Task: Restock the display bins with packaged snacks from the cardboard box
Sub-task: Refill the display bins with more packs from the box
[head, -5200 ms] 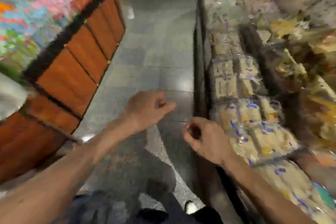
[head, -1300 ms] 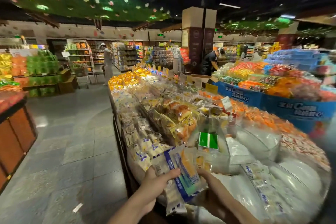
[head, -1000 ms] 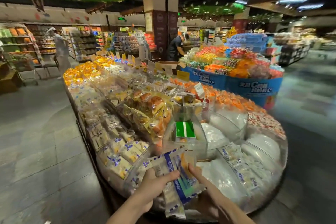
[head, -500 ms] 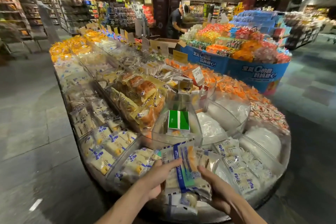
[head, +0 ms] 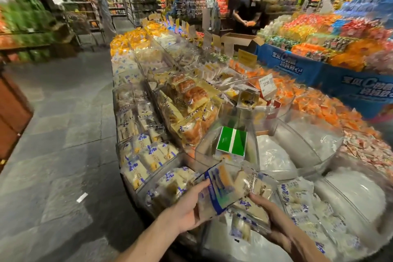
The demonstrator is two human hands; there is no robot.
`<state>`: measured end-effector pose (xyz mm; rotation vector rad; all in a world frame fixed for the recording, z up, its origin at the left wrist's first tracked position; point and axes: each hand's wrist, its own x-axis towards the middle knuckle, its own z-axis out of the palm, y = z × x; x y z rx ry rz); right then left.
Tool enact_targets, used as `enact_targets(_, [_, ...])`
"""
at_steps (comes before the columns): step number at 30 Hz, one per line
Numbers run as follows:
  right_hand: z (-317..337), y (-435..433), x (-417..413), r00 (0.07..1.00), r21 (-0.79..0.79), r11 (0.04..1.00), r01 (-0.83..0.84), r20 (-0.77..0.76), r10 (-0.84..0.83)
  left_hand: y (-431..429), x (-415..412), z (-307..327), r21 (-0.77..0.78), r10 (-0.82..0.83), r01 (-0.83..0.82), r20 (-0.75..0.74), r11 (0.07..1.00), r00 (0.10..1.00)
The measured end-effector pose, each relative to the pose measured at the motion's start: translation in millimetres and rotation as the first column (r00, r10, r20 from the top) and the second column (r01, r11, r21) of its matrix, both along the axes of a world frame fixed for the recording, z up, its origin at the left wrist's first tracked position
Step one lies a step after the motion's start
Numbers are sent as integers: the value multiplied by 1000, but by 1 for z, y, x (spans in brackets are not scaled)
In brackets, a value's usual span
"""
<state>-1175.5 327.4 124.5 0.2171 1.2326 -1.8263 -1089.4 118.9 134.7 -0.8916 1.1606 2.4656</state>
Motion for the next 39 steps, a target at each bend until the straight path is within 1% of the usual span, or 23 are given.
enact_targets(3, [-8, 13, -4, 999, -7, 1000, 2, 51, -2, 10, -6, -14, 55, -28, 27, 23, 998, 999])
enact_targets(5, [-7, 18, -2, 998, -16, 1000, 0, 66, 1, 11, -13, -26, 59, -64, 61, 52, 996, 997])
enact_targets(7, [-7, 28, -2, 997, -3, 999, 34, 70, -33, 6, -17, -31, 41, -99, 98, 35, 994, 994])
enact_targets(9, [-13, 42, -3, 988, 7, 993, 121, 91, -122, -13, -25, -38, -20, -93, 94, 35, 995, 995])
enact_targets(11, [-23, 60, -5, 972, 0, 978, 209, 105, -208, -38, -40, -40, -113, -105, 109, 42, 988, 994])
enact_targets(14, [-32, 80, -4, 953, 17, 957, 289, 93, -289, -58, -66, -41, -321, -192, 215, 102, 922, 976])
enact_targets(15, [-31, 85, -4, 948, 26, 952, 305, 88, -306, -56, -73, -36, -354, -211, 234, 104, 906, 972])
enact_targets(17, [-38, 97, -5, 936, 41, 939, 342, 73, -344, -47, -83, -35, -340, -209, 218, 63, 915, 976])
enact_targets(19, [-45, 107, -5, 927, 44, 930, 365, 74, -367, -34, -89, -39, -346, -224, 233, 67, 909, 972])
enact_targets(20, [-48, 111, -5, 925, 44, 929, 368, 79, -371, -27, -90, -42, -372, -239, 242, 54, 896, 969])
enact_targets(21, [-48, 114, -5, 926, 41, 930, 364, 88, -367, -20, -90, -45, -430, -270, 264, 47, 863, 962])
enact_targets(22, [-50, 116, -6, 926, 38, 931, 364, 97, -366, -13, -91, -50, -518, -324, 292, 29, 804, 946])
enact_targets(24, [-57, 121, -10, 926, 41, 932, 360, 105, -362, 0, -100, -68, -720, -401, 268, -16, 640, 916])
enact_targets(26, [-61, 125, -14, 936, 49, 941, 336, 97, -339, 12, -105, -80, -883, -485, 221, -9, 415, 875])
enact_targets(27, [-62, 126, -17, 940, 50, 946, 321, 103, -324, 18, -105, -82, -934, -519, 203, 23, 293, 854])
enact_targets(28, [-61, 126, -20, 946, 44, 953, 300, 112, -303, 25, -104, -89, -975, -559, 145, 28, 166, 828])
enact_targets(30, [-57, 126, -26, 957, 36, 963, 265, 116, -268, 32, -97, -99, -994, -689, 5, 79, -109, 721])
enact_targets(32, [-55, 126, -34, 970, 39, 975, 220, 99, -223, 36, -87, -118, -958, -743, -25, 204, -285, 638])
enact_targets(34, [-60, 127, -43, 979, 54, 983, 176, 92, -180, 37, -81, -138, -915, -729, 35, 342, -401, 593])
enact_targets(36, [-63, 128, -51, 985, 66, 987, 143, 87, -149, 38, -79, -150, -878, -728, 101, 449, -469, 519])
enact_targets(37, [-63, 127, -54, 990, 79, 991, 112, 79, -118, 39, -78, -154, -861, -723, 101, 477, -499, 499])
enact_targets(38, [-63, 126, -56, 993, 85, 993, 86, 75, -92, 40, -77, -155, -846, -709, 92, 496, -526, 502])
enact_targets(39, [-60, 123, -58, 993, 86, 993, 83, 75, -89, 40, -78, -155, -840, -699, 111, 508, -531, 503])
